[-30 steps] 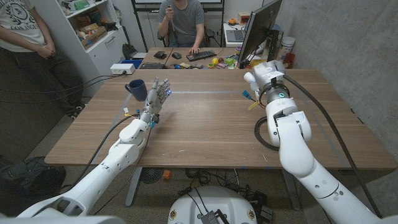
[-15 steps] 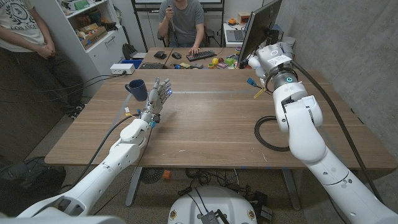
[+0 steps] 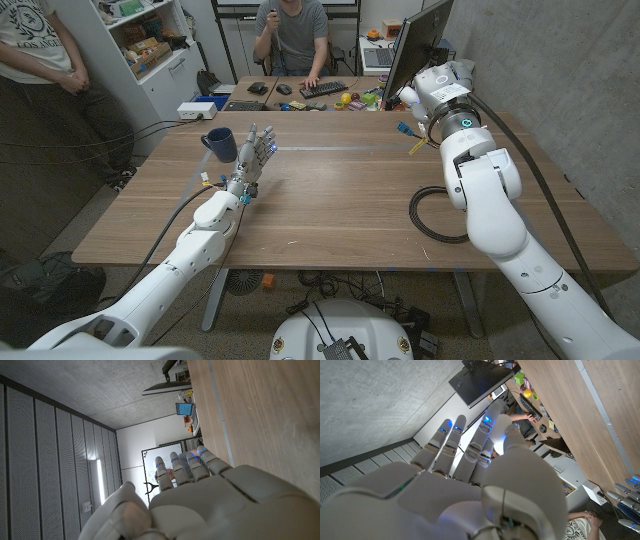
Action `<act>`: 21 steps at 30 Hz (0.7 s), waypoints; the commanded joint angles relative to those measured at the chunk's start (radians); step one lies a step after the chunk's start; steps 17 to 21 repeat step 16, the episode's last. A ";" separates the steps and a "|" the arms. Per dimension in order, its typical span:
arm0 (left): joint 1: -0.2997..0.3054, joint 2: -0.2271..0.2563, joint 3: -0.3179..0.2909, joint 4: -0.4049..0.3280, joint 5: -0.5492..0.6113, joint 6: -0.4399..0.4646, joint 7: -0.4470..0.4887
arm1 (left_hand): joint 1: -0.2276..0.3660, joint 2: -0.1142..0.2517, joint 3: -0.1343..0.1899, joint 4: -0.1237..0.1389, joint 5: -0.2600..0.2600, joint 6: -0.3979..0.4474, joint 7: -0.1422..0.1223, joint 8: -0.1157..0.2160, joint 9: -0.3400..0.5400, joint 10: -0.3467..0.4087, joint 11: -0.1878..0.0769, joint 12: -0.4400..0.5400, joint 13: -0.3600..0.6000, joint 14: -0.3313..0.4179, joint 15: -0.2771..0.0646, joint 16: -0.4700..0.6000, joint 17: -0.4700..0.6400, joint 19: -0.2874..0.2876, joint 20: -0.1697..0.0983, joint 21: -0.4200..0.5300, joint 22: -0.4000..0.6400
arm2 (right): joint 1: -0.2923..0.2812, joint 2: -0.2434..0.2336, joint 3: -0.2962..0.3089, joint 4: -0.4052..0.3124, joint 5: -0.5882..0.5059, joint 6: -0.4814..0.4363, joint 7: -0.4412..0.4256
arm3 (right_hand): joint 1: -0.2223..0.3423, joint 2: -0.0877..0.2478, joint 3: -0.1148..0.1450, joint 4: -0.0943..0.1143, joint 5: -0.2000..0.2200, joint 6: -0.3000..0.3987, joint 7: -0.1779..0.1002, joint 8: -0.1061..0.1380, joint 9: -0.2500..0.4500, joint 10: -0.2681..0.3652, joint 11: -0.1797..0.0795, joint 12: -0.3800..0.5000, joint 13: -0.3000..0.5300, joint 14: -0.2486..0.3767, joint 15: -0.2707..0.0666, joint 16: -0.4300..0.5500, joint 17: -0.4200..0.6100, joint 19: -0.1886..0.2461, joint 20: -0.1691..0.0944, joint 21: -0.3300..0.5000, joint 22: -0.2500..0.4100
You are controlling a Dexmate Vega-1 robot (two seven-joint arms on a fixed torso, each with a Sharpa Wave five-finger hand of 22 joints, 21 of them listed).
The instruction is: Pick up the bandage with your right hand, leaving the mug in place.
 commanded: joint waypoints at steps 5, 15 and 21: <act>0.000 0.001 -0.003 -0.002 -0.003 -0.003 -0.001 | -0.008 0.002 0.001 0.008 0.005 -0.004 -0.004 -0.001 0.005 0.005 0.003 0.000 0.005 -0.006 -0.093 0.002 0.002 -0.006 -0.012 0.002 0.004 | -0.002 0.009 0.000 0.007 -0.003 0.002 -0.005 | 0.063 0.066 0.014 0.009 0.007 0.068 -0.075 0.005 0.005 0.011 0.001 -0.001 0.001 -0.004 -0.168 -0.011 -0.005 0.004 -0.004 0.005 0.005; -0.007 -0.004 0.000 0.006 0.005 -0.006 0.006 | -0.009 0.001 0.001 0.007 0.005 -0.019 -0.006 -0.006 0.005 0.005 0.002 0.000 0.005 -0.006 -0.094 0.003 0.002 -0.004 -0.013 0.003 0.004 | 0.000 0.000 0.006 0.017 0.015 -0.001 -0.021 | 0.061 0.065 0.015 0.012 0.007 0.067 -0.074 0.004 0.006 0.013 0.000 -0.004 0.002 -0.006 -0.167 -0.015 -0.007 0.004 -0.007 0.007 0.005; -0.008 -0.005 0.000 0.007 0.005 -0.006 0.005 | -0.009 0.001 0.001 0.007 0.005 -0.019 -0.005 -0.006 0.005 0.006 0.002 0.000 0.005 -0.005 -0.094 0.003 0.002 -0.004 -0.013 0.003 0.004 | 0.001 -0.001 0.006 0.018 0.014 -0.001 -0.023 | 0.060 0.065 0.015 0.012 0.007 0.067 -0.074 0.004 0.006 0.013 0.000 -0.004 0.002 -0.005 -0.167 -0.015 -0.007 0.004 -0.007 0.007 0.005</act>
